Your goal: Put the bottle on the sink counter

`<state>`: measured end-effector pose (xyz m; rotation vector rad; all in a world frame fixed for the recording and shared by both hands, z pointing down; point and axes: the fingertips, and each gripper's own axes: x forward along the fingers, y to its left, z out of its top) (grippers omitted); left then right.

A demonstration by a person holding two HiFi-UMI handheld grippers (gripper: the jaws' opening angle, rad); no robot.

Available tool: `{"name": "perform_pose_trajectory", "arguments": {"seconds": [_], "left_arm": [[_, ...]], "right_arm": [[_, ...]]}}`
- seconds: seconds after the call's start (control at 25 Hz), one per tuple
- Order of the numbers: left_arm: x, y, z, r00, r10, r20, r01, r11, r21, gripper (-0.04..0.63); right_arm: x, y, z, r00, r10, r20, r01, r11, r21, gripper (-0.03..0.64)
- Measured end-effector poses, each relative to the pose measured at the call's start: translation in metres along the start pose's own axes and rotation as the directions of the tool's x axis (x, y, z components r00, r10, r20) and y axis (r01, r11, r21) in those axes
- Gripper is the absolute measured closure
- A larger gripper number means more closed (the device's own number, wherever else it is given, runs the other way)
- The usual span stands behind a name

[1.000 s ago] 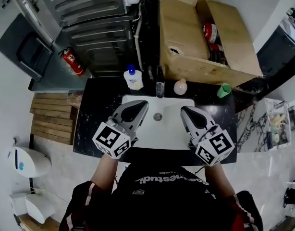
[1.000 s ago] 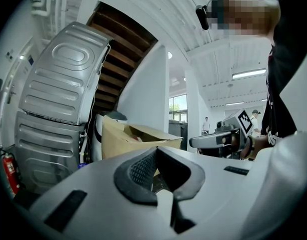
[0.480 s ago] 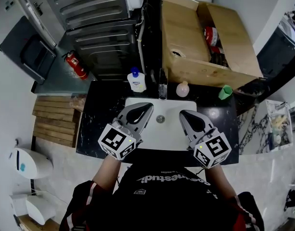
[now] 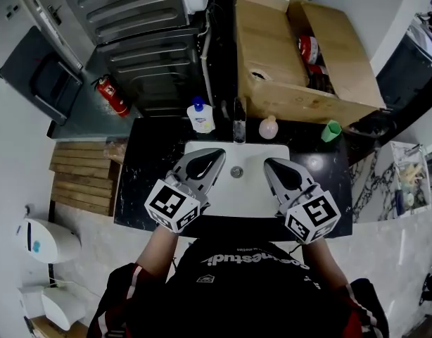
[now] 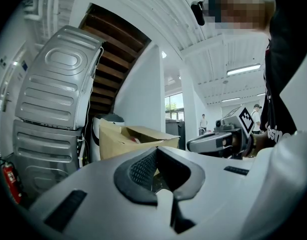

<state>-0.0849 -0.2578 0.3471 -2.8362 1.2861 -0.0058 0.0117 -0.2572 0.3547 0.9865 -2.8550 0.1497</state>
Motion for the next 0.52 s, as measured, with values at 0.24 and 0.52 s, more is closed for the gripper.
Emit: {"name": "perform_pose_trajectory", "arguments": {"seconds": [0.24,0.52], "left_arm": [[-0.0003,0.0004,-0.0003,1.000,-0.002,0.000,0.002,1.000,0.005,0.581],[-0.0020,0.0038,-0.0002,1.000,0.006,0.008,-0.006,1.000,-0.013,0.581]], "right_arm": [[0.0022,0.0003,-0.0018,1.000,-0.003,0.001,0.003,1.000,0.007,0.574],[0.0019,0.0004,-0.0017,1.000,-0.009,0.006,0.009,1.000,0.018,0.574]]}}
